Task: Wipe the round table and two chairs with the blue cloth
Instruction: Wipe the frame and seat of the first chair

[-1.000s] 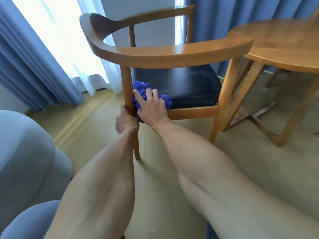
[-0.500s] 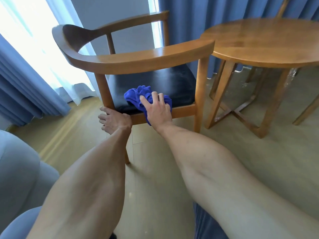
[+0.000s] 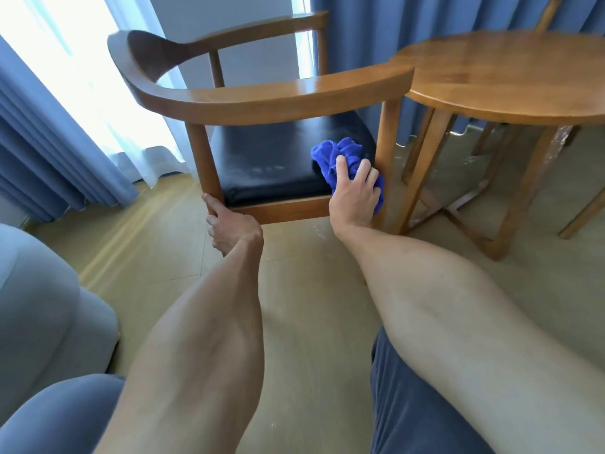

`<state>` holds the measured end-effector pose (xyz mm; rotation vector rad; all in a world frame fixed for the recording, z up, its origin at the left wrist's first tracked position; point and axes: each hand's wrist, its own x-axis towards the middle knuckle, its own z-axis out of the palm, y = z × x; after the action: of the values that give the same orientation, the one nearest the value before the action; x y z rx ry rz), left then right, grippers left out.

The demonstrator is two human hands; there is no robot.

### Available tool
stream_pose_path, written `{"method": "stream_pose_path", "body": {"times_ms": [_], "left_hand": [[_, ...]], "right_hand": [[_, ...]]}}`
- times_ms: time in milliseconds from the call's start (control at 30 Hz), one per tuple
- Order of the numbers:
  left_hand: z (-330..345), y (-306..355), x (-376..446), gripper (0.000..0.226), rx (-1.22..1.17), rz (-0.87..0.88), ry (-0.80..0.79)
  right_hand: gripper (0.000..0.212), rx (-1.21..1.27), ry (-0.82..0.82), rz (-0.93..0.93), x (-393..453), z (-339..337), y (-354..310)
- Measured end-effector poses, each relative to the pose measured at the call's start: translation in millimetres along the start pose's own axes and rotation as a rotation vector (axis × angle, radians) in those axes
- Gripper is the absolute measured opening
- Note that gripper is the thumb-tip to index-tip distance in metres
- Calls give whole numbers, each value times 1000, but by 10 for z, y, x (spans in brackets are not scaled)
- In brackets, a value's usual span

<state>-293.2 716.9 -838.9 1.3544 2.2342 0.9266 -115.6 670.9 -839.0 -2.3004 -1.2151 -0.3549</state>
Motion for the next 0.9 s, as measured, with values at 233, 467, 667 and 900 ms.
{"method": "stream_pose_path", "body": {"times_ms": [233,467,667,900], "left_hand": [[29,-102,92,75,-20,58,63],[-11,-193,147,73,-41,98,107],[-107,-350,299,67,-45,129,52],[-275,-469,537,53,-12,222,-63]], "right_hand": [[62,35,59,-21,-61,73,-41],[63,163,74,-157,-172,169,-342],[56,197,-60,-479,-266,199,-846],[51,266,-110,-508,-401,280,-1538]]}}
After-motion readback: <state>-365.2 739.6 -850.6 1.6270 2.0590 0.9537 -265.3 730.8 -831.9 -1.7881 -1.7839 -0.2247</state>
